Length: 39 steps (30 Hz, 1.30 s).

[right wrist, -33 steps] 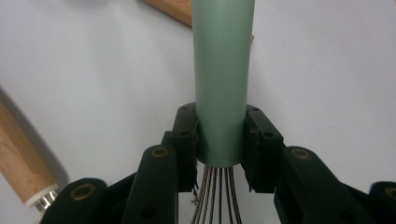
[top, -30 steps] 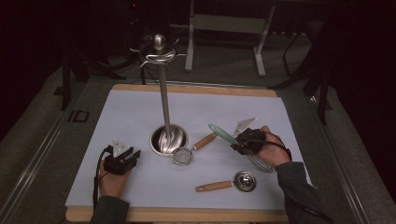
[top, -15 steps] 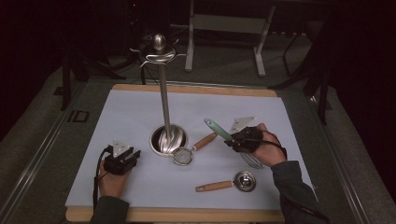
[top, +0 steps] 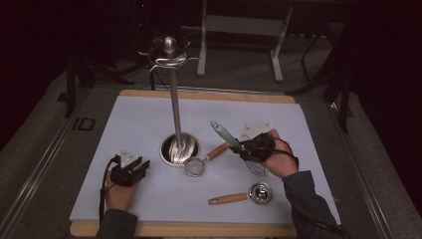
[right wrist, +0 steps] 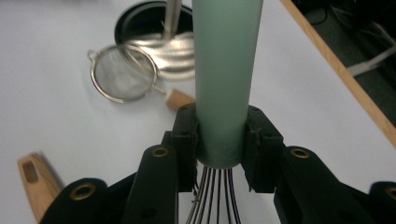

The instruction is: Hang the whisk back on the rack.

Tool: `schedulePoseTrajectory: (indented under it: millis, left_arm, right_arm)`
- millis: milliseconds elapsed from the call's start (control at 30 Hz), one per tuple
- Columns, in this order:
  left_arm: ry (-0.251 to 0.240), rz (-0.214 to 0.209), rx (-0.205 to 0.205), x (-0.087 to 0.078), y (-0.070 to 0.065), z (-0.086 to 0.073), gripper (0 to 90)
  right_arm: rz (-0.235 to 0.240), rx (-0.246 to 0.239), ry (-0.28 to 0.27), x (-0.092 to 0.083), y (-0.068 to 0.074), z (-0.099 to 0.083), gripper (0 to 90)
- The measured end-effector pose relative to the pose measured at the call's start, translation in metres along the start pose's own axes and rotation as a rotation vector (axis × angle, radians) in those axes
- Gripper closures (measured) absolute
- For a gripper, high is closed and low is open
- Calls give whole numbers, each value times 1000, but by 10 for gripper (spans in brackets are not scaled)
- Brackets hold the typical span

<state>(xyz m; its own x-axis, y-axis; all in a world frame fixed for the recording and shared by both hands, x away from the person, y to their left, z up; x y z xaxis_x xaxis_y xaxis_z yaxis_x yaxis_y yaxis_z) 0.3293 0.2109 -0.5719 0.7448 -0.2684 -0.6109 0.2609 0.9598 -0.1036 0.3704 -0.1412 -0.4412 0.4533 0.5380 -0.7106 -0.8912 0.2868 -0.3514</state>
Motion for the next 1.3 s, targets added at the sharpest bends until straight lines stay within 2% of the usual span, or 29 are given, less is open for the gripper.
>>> schedulePoseTrajectory:
  millis: [367, 567, 700, 1300]
  left_arm:
    - [-1, 0, -1, 0, 0, 0, 652]
    - [0, -1, 0, 0, 0, 0, 651]
    - [0, 0, 1, 0, 0, 0, 651]
    - [0, -2, -1, 0, 0, 0, 650]
  right_arm:
    - [-26, -4, -95, -4, 3, 28, 693]
    - [-54, -10, -129, -6, 5, 39, 693]
    - [-66, 4, -150, -7, 4, 46, 693]
    - [-91, -15, -234, -18, 7, 83, 692]
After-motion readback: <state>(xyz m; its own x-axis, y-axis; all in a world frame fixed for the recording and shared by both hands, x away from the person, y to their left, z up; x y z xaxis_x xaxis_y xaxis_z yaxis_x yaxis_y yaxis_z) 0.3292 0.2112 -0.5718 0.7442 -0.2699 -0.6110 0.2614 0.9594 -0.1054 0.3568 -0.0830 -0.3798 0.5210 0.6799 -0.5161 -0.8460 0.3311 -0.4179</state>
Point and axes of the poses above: each handheld gripper's, and its own axes: x roughly forward along the jaws, z roughly out of its top, y roughly to its left, the point moved 5 cm from there along x, roughly forward along the jaws, and after that the axes turned 9 degrees about -x, right-handed, at the moved point
